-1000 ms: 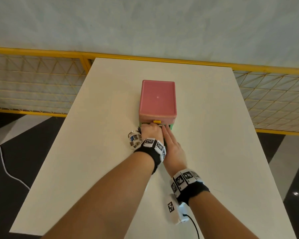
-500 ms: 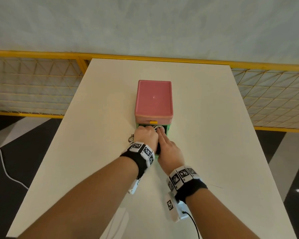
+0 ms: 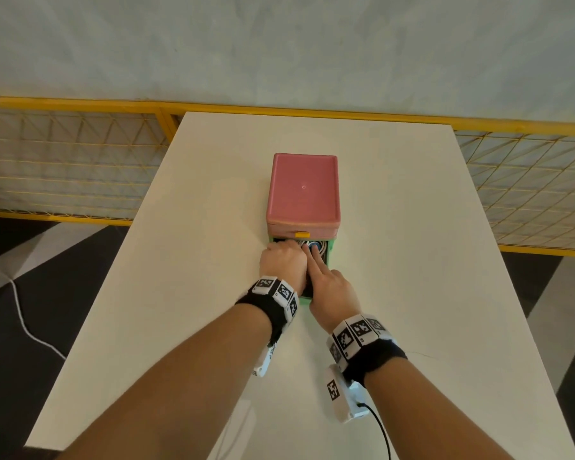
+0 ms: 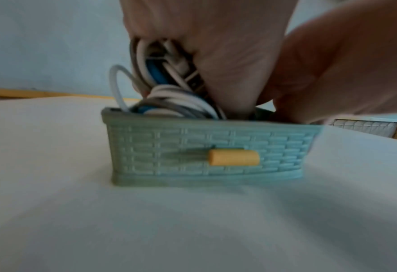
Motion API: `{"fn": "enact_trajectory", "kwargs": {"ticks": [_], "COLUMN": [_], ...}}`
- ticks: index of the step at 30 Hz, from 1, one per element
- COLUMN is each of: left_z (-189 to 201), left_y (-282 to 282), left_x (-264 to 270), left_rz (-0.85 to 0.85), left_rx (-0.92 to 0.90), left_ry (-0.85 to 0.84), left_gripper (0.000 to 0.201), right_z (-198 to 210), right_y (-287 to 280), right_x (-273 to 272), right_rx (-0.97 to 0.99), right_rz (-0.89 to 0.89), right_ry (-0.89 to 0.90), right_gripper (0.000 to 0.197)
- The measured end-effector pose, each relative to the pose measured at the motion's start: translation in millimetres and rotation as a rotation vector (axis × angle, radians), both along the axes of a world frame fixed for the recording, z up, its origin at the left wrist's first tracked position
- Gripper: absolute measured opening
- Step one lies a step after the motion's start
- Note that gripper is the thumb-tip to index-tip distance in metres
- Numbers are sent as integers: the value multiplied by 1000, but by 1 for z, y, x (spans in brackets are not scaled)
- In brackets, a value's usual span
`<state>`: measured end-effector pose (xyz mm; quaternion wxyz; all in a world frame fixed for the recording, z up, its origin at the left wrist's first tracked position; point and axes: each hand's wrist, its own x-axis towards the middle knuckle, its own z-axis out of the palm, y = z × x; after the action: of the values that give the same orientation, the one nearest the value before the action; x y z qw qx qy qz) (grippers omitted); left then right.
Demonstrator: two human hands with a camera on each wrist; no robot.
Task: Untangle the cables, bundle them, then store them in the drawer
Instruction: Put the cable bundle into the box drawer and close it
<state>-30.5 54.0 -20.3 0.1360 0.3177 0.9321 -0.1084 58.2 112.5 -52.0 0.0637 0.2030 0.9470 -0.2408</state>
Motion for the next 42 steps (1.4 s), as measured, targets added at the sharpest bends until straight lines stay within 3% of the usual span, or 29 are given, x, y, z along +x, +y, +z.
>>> {"fn": "enact_trajectory", "kwargs": {"ticks": [3, 6, 11, 14, 15, 17, 19, 22, 26, 28, 31, 35, 37, 42], "left_z": [-6, -21, -30, -24, -21, -8, 6, 8, 2, 3, 8, 18, 20, 11], "left_y": [-3, -7, -3, -3, -7, -18, -34, -51, -47, -44, -45, -49, -51, -56], "left_x": [-8, -12, -2, -2, -5, -15, -23, -27, -20, -18, -19, -28, -32, -33], "left_rz": [2, -45, -38, -20, -45, -34, -68, -152, -156, -156, -123, -102, -114, -182], "left_rx": [59, 133, 78, 102, 188, 338, 446, 535, 517, 470, 509, 523, 476, 465], "left_ry": [-144, -50, 16, -32, -55, -248, -358, -292, -330, -353, -393, -488, -528, -524], "left_gripper": [46, 61, 33, 41, 47, 59, 55, 32, 23, 26, 32, 30, 38, 46], "right_z": [-2, -2, -3, -4, -4, -5, -5, -6, -7, -9, -6, -3, -3, 7], "right_y": [1, 0, 1, -1, -2, -3, -5, -7, -4, -1, -4, 0, 4, 4], "right_x": [-2, -1, 2, 2, 2, 2, 4, 7, 13, 16, 23, 29, 26, 16], "right_rx": [-7, -16, -48, -29, -24, -15, 6, 159, 352, 298, 53, 54, 121, 231], "right_rz": [-8, -12, 10, 17, 16, 6, -3, 7, -11, -36, 34, 132, 169, 204], "right_ry": [-15, -2, 47, 28, 17, -4, -21, -22, 158, 284, 405, 298, 250, 100], "right_gripper": [80, 78, 87, 85, 83, 79, 77, 70, 50, 40, 35, 37, 37, 32]}}
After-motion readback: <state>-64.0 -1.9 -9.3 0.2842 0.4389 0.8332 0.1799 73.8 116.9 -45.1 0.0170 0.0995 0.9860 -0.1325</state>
